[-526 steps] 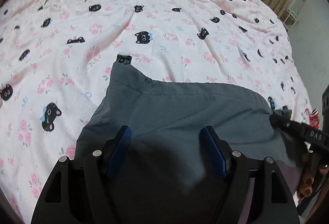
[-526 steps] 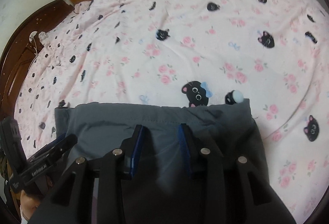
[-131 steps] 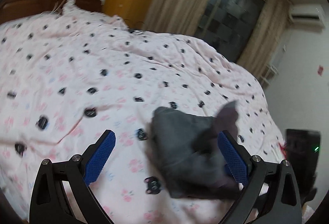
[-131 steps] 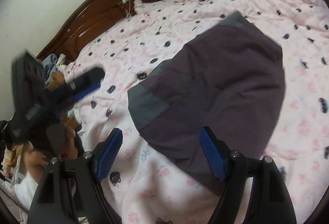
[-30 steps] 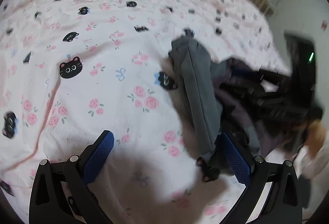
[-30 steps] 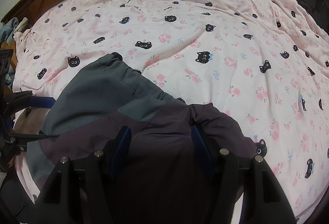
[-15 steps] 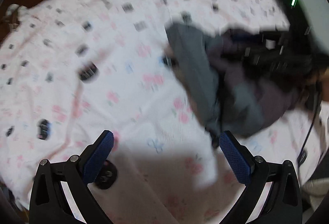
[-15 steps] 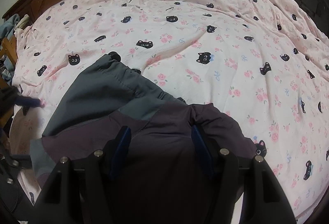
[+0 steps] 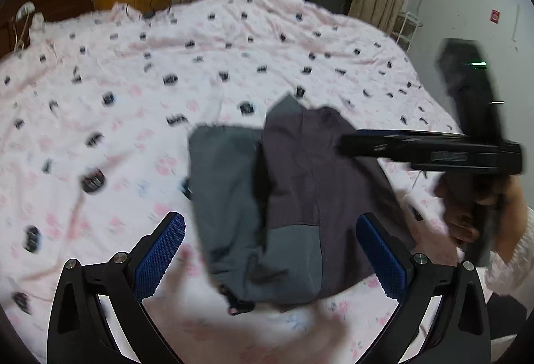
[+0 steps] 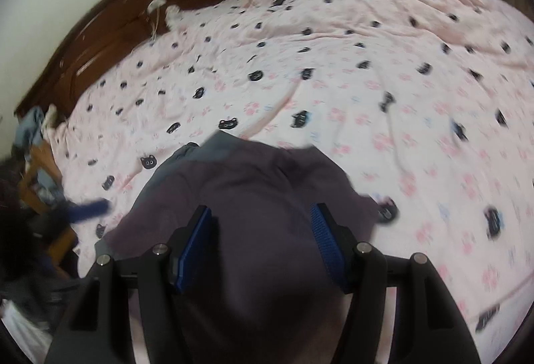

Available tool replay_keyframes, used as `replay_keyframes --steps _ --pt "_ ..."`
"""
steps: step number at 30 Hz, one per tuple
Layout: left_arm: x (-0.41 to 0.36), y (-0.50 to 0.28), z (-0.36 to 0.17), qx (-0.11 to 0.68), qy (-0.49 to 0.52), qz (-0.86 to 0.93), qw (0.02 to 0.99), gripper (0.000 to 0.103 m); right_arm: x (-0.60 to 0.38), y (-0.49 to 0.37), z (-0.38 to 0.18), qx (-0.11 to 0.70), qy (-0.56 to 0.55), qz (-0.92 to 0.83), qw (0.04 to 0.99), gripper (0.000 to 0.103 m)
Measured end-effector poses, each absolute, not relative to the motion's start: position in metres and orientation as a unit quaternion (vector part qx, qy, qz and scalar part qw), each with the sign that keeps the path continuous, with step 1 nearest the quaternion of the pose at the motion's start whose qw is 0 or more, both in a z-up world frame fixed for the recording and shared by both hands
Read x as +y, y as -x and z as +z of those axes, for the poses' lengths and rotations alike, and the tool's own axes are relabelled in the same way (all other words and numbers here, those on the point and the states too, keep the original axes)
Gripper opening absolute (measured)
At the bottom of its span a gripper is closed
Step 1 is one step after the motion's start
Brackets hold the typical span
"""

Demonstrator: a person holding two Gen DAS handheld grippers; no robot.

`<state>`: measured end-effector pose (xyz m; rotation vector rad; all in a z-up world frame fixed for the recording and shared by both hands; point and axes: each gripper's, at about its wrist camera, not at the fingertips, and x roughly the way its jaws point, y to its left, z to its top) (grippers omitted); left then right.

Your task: Fold clothes

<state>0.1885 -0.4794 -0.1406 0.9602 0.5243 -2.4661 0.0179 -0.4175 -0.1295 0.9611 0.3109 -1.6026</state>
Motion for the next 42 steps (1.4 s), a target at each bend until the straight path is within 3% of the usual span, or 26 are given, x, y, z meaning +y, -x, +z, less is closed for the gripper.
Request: replay_keyframes --steps 3,7,12,16,20,28,31,34,42 --pt "-0.48 -0.18 -0.161 0.198 -0.372 -0.873 0.246 0.102 -0.393 -0.014 -0.129 0.113 -0.424 -0.692 0.573 0.065" --pt "-0.491 -0.189 -0.184 0.255 -0.368 -0.86 0.245 0.103 -0.36 -0.009 -0.139 0.065 -0.457 -0.692 0.555 0.08" --pt "-0.492 -0.196 -0.194 0.272 -0.351 -0.863 0.242 0.103 -0.341 -0.003 -0.171 -0.014 -0.533 -0.64 0.553 0.08" --pt "-0.488 -0.195 -0.197 0.252 -0.355 -0.865 0.25 0.103 -0.349 -0.013 -0.191 -0.024 -0.556 -0.611 0.564 0.081" --pt "-0.489 -0.197 -0.2 0.256 -0.352 -0.865 0.249 0.103 -0.36 -0.02 -0.198 -0.025 -0.558 -0.606 0.566 0.09" --pt "-0.494 -0.2 -0.204 0.271 -0.341 -0.867 0.24 0.103 -0.382 -0.04 -0.196 -0.005 -0.552 -0.6 0.58 0.09" --pt "-0.495 -0.202 -0.205 0.275 -0.337 -0.869 0.237 0.103 -0.384 -0.039 -0.198 -0.013 -0.555 -0.599 0.576 0.086" --pt "-0.495 -0.203 -0.205 0.28 -0.331 -0.871 0.232 0.103 -0.381 -0.032 -0.202 -0.026 -0.563 -0.595 0.573 0.073" --pt "-0.503 -0.218 -0.2 0.323 -0.295 -0.876 0.203 0.103 -0.377 -0.023 -0.203 -0.048 -0.572 -0.584 0.573 0.054"
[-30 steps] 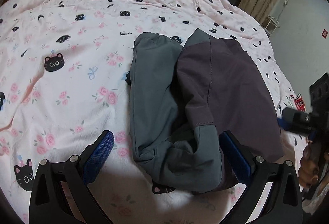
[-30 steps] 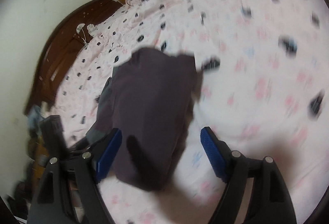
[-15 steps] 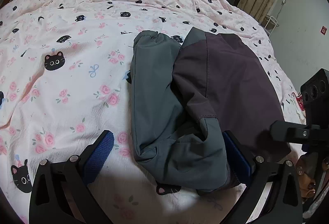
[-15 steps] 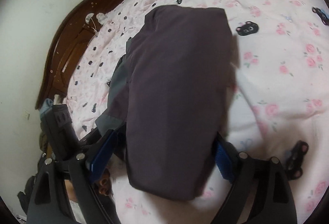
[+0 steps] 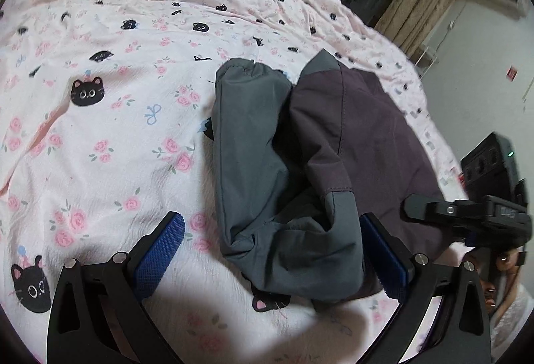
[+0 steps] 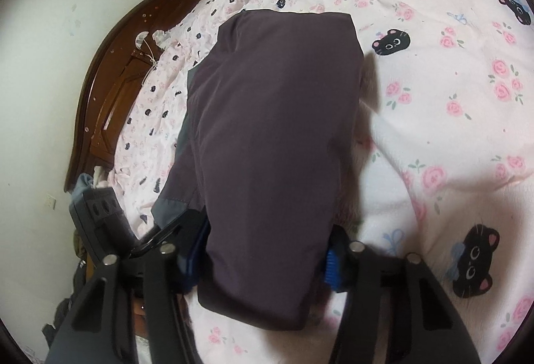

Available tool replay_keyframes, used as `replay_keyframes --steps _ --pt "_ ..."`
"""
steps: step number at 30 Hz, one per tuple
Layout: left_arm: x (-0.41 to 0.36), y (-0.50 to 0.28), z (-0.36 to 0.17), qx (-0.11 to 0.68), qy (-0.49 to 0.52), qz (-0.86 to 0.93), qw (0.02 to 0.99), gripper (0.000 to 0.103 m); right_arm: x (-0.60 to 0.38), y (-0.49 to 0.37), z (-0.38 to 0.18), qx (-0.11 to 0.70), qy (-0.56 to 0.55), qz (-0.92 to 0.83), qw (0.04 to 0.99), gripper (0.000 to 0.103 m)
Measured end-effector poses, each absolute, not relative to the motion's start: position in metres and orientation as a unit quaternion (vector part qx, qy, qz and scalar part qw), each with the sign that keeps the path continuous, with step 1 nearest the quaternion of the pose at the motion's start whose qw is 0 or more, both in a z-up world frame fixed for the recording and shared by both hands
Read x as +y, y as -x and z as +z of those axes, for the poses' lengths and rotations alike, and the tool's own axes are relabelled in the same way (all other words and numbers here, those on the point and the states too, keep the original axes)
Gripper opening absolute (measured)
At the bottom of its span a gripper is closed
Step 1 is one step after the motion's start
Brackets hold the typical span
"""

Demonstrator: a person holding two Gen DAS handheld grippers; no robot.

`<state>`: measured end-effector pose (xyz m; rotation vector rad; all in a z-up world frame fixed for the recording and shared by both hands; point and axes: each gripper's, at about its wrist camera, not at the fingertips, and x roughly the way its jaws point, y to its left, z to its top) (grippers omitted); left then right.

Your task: Fold clothes

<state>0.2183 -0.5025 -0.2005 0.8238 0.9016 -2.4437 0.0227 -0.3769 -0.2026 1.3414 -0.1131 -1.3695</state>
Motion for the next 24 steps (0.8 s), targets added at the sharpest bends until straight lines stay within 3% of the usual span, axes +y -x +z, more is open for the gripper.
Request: replay_keyframes --steps 11,24 --pt "-0.514 -0.264 -0.205 0.52 -0.166 -0.828 0.125 0.102 -0.382 -0.004 -0.183 -0.106 -0.617 -0.557 0.546 0.047" --pt "-0.485 -0.249 -0.205 0.622 -0.162 -0.758 0.117 0.102 -0.397 0.002 -0.17 -0.125 -0.641 -0.544 0.527 0.047"
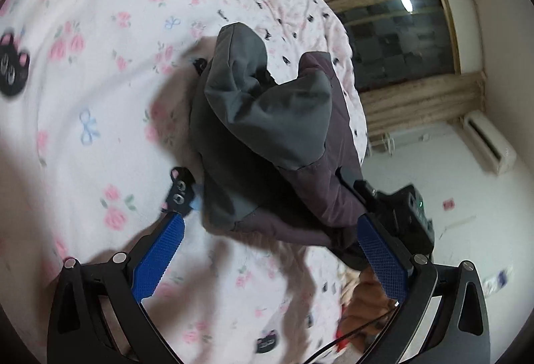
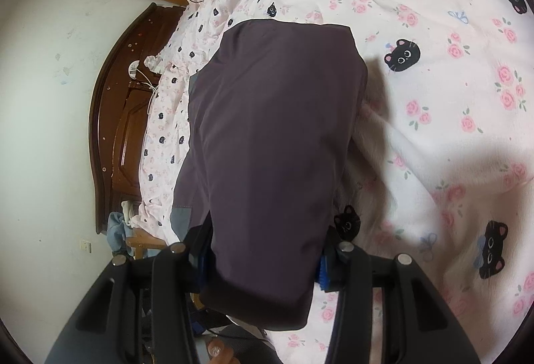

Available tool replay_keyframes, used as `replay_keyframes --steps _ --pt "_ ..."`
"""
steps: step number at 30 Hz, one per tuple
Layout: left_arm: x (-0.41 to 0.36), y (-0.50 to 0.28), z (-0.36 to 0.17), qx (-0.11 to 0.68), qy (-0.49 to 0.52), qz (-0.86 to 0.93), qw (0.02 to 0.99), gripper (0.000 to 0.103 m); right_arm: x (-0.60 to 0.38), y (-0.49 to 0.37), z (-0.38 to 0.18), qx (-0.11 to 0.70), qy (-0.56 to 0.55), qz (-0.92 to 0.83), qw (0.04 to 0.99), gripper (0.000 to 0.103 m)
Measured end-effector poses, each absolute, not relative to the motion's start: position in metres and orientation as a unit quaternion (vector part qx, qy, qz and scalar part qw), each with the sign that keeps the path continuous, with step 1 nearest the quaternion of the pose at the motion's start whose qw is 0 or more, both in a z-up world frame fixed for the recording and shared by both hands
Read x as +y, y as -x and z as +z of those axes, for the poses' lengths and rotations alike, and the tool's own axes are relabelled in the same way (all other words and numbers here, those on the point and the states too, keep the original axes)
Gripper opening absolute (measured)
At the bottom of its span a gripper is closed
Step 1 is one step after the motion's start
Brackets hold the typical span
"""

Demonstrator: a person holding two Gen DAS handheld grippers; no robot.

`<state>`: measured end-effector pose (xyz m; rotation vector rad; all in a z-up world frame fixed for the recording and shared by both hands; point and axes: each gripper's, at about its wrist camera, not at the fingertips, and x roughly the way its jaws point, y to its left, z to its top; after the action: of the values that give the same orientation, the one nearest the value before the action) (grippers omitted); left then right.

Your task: Fold clothes

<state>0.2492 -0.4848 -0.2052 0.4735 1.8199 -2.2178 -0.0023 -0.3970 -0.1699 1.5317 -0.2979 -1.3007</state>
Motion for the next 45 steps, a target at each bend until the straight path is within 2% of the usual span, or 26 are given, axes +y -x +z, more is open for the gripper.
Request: replay_keyframes --steps 10,18,25,27,28,29,32,35,37,41,45 --pt "-0.477 -0.226 -0.229 0.727 -0.112 -0.671 0.092 0.102 -0.4 0.002 -0.17 -0.124 -0.642 -0.543 0.527 0.047" --pt "-0.498 -0.217 -0.23 0.717 -0.074 -0.682 0.122 0.102 -0.396 0.003 -0.174 -0.12 -0.644 -0.541 0.528 0.047" --pt "-0.516 -0.218 -0.217 0.648 -0.092 -0.741 0.151 0.101 -0.394 0.003 -0.177 -0.107 -0.642 -0.544 0.529 0.047" --pt "-0.521 -0.211 -0.22 0.641 -0.113 -0.746 0.14 0.097 -0.393 0.003 -0.178 -0.103 -0.641 -0.545 0.53 0.047" --pt "-0.522 -0.207 -0.221 0.639 -0.124 -0.747 0.133 0.09 -0.393 0.003 -0.178 -0.101 -0.641 -0.546 0.53 0.047" --pt "-0.522 -0.206 -0.222 0.634 -0.136 -0.751 0.128 0.078 -0.393 0.004 -0.178 -0.099 -0.641 -0.546 0.53 0.047" --pt "-0.522 -0.201 -0.226 0.624 -0.164 -0.756 0.113 0.057 -0.392 0.004 -0.179 -0.093 -0.64 -0.548 0.531 0.047" --pt "-0.521 -0.2 -0.227 0.621 -0.175 -0.758 0.1 0.047 -0.391 0.004 -0.18 -0.086 -0.639 -0.55 0.53 0.047" --pt "-0.517 -0.202 -0.223 0.615 -0.177 -0.763 0.094 0.034 -0.389 0.003 -0.181 -0.081 -0.638 -0.552 0.531 0.047" --pt "-0.513 -0.206 -0.212 0.598 -0.177 -0.777 0.09 0.024 -0.388 0.0 -0.178 -0.073 -0.634 -0.554 0.535 0.047" --pt "-0.513 -0.213 -0.197 0.577 -0.172 -0.793 0.09 0.02 -0.391 -0.006 -0.168 -0.065 -0.623 -0.555 0.547 0.047"
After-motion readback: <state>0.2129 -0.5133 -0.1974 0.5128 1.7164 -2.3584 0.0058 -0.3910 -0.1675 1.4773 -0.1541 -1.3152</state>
